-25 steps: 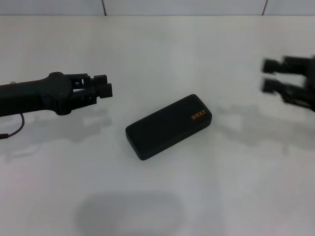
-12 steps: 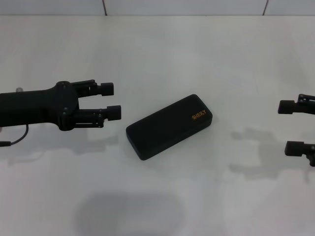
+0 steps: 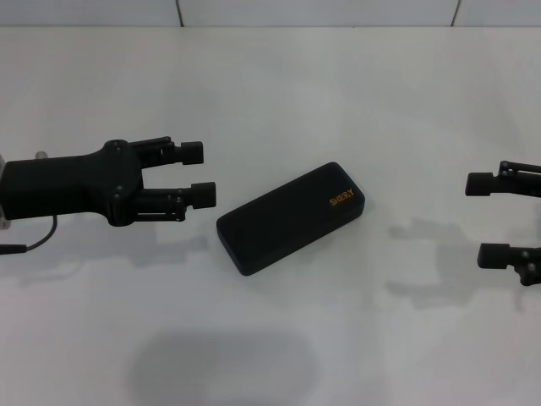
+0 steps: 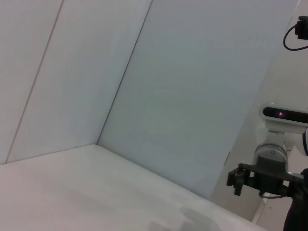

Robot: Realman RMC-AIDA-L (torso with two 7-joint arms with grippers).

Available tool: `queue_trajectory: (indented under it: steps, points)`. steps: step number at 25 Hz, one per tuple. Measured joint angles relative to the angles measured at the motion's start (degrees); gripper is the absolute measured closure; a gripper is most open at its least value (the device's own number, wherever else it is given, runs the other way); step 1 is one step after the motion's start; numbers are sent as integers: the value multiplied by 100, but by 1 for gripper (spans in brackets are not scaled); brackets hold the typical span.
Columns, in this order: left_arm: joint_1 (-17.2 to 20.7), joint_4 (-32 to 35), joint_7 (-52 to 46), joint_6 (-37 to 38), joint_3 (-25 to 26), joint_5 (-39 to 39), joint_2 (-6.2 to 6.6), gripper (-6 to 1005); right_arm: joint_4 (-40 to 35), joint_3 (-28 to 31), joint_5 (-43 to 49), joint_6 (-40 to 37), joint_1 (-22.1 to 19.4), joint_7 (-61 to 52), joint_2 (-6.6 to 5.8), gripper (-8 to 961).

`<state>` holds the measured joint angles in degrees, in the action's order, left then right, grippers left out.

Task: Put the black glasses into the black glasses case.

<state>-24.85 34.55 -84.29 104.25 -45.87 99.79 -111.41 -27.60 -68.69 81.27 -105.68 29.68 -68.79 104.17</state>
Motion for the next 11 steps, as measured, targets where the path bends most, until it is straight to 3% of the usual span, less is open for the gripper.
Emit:
queue_trajectory:
  steps: [11]
  points:
    - [23, 0, 0, 164, 0, -12, -3, 134, -166, 18, 9, 89, 19, -3, 119, 79]
